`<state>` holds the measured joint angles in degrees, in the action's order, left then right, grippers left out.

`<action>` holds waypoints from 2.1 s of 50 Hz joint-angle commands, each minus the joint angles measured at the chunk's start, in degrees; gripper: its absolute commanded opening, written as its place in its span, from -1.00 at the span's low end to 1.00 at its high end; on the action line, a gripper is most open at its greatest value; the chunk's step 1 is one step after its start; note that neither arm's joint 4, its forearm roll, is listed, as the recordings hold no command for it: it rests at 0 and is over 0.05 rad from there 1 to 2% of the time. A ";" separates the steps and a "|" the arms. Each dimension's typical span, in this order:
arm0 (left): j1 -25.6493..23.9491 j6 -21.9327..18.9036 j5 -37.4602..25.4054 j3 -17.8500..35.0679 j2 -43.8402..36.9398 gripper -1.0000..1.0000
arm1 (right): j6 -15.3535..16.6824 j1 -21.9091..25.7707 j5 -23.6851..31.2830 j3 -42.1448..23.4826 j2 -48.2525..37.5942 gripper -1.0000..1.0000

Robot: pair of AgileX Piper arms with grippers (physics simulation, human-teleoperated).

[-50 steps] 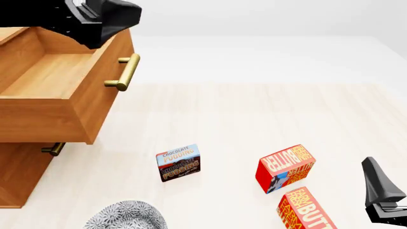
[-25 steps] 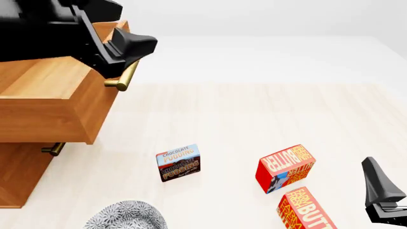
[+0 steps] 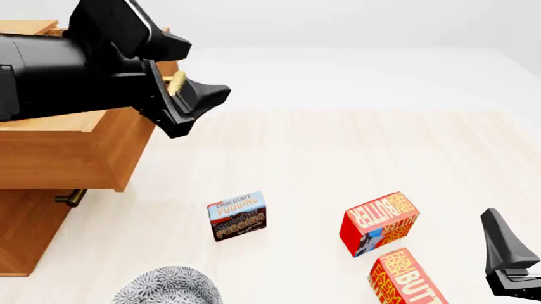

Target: Put the chocolate pudding in the top drawer of the cabinet and close it.

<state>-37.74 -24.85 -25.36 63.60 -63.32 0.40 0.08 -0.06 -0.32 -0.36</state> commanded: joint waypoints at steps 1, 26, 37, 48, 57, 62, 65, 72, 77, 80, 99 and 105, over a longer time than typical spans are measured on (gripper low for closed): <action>-0.69 -0.46 1.91 -1.91 -0.91 1.00 | -0.01 -0.01 0.00 0.00 0.00 1.00; -2.41 2.11 5.39 -7.24 -2.78 1.00 | 0.01 -0.02 0.00 0.00 0.00 1.00; -2.39 2.68 7.50 -9.37 -4.07 1.00 | -0.01 0.00 0.00 0.00 0.00 1.00; -2.42 3.32 9.36 -10.93 -5.37 1.00 | 0.00 0.01 0.00 0.00 0.00 1.00; -2.25 4.14 11.55 -13.10 -6.70 1.00 | -0.01 0.00 0.00 0.00 -0.01 1.00; -1.69 4.66 12.56 -13.89 -7.56 1.00 | 0.02 0.01 0.00 0.00 0.00 1.00; -1.65 4.87 13.15 -14.49 -7.99 1.00 | 0.01 0.01 0.00 0.00 0.01 1.00; -1.46 4.72 14.11 -15.26 -8.69 1.00 | 0.00 0.00 0.00 0.00 0.00 1.00; -1.99 4.75 14.97 -15.81 -9.18 1.00 | 0.00 0.00 0.00 0.00 0.00 1.00; -1.50 4.87 16.05 -16.42 -10.28 1.00 | 0.00 0.00 0.00 0.00 0.00 1.00; -1.66 6.07 19.00 -18.58 -13.23 1.00 | -0.01 -0.02 0.00 0.00 0.00 1.00; -1.76 6.28 19.62 -19.03 -13.82 1.00 | 0.00 0.00 0.00 0.00 0.00 1.00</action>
<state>-39.34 -19.05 -7.06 45.55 -75.91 0.40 0.07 -0.06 -0.32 -0.36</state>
